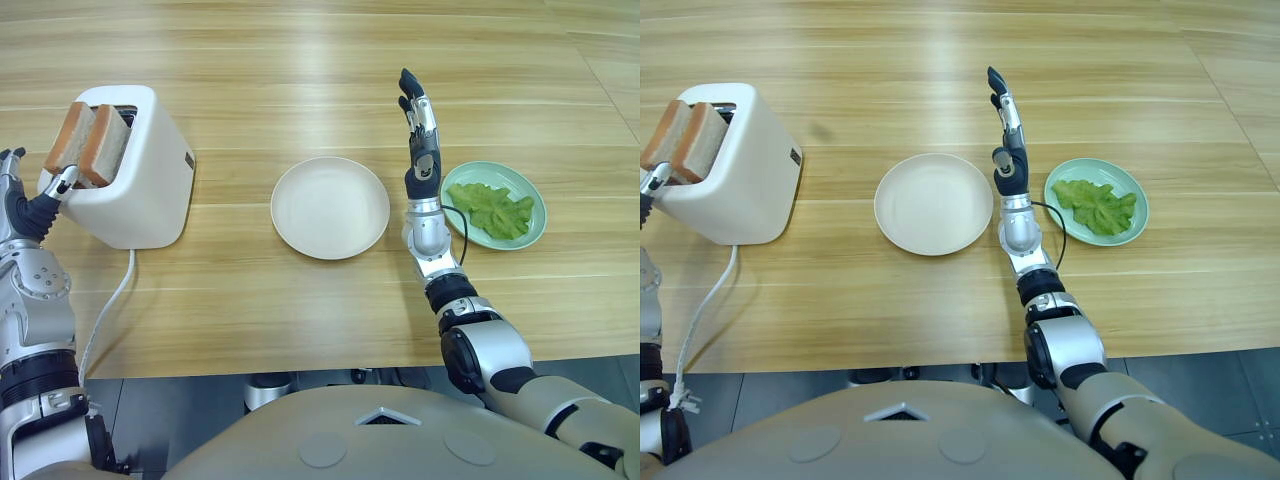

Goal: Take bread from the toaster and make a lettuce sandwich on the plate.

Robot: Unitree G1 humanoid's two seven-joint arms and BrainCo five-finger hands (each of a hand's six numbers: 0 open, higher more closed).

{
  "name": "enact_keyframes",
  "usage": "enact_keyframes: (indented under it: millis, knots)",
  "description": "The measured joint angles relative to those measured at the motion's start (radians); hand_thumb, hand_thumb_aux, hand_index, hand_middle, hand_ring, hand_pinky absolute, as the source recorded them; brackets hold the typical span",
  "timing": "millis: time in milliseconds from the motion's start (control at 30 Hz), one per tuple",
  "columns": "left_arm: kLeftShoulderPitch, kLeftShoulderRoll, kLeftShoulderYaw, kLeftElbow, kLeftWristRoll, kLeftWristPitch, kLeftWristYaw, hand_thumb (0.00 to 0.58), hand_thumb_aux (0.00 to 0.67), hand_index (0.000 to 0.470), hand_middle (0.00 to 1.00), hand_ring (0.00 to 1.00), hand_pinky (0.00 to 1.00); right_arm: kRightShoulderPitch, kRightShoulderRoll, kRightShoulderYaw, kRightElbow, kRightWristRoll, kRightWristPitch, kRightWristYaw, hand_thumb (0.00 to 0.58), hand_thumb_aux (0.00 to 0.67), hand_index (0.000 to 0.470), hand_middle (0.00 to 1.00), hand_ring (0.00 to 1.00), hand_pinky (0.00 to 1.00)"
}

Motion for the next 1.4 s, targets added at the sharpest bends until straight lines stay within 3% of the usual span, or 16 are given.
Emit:
enact_keyframes:
  millis: [633, 667, 700, 733, 767, 800, 833, 1400]
  knots:
    - [-0.037, 0.026, -0.094, 0.016, -0.001, 0.04, 0.022, 0.0, 0.0, 0.0, 0.0, 0.0, 0.0, 0.0, 0.0, 0.0, 0.0, 0.0, 0.0, 0.0, 0.0, 0.0, 0.0, 0.0, 0.0, 0.0]
    - [-0.039, 0.026, -0.095, 0.021, -0.001, 0.039, 0.023, 0.083, 0.05, 0.034, 0.0, 0.0, 0.0, 0.0, -0.001, 0.0, 0.0, 0.0, 0.0, 0.0, 0.0, 0.0, 0.0, 0.0, 0.0, 0.0]
    - [-0.04, 0.026, -0.097, 0.024, -0.002, 0.037, 0.024, 0.429, 0.328, 0.225, 0.0, 0.0, 0.0, 0.0, -0.001, 0.0, 0.0, 0.0, 0.0, 0.0, 0.0, 0.0, 0.0, 0.0, 0.0, 0.0]
    - [-0.041, 0.026, -0.098, 0.028, -0.006, 0.031, 0.026, 0.524, 0.462, 0.317, 0.0, 0.0, 0.0, 0.0, -0.001, 0.0, 0.0, 0.0, 0.0, 0.0, 0.0, 0.0, 0.0, 0.0, 0.0, 0.0]
    - [-0.042, 0.026, -0.1, 0.029, -0.01, 0.027, 0.027, 0.524, 0.462, 0.317, 0.0, 0.0, 0.0, 0.0, -0.001, 0.0, 0.0, 0.0, 0.0, 0.0, 0.0, 0.0, 0.0, 0.0, 0.0, 0.0]
    - [-0.043, 0.026, -0.101, 0.029, -0.014, 0.022, 0.03, 0.577, 0.623, 0.428, 0.0, 0.0, 0.0, 0.0, -0.001, 0.0, 0.0, 0.0, 0.0, 0.0, 0.0, 0.0, 0.0, 0.0, 0.0, 0.0]
    - [-0.045, 0.026, -0.102, 0.029, -0.019, 0.015, 0.033, 0.58, 0.67, 0.46, 0.0, 0.0, 0.0, 0.0, 0.0, 0.0, 0.0, 0.0, 0.0, 0.0, 0.0, 0.0, 0.0, 0.0, 0.0, 0.0]
    - [-0.072, 0.031, -0.136, 0.036, -0.028, -0.03, 0.061, 0.58, 0.67, 0.46, 0.0, 0.0, 0.0, 0.001, 0.001, 0.002, 0.0, -0.001, 0.001, 0.008, 0.0, 0.0, 0.0, 0.0, 0.0, 0.0]
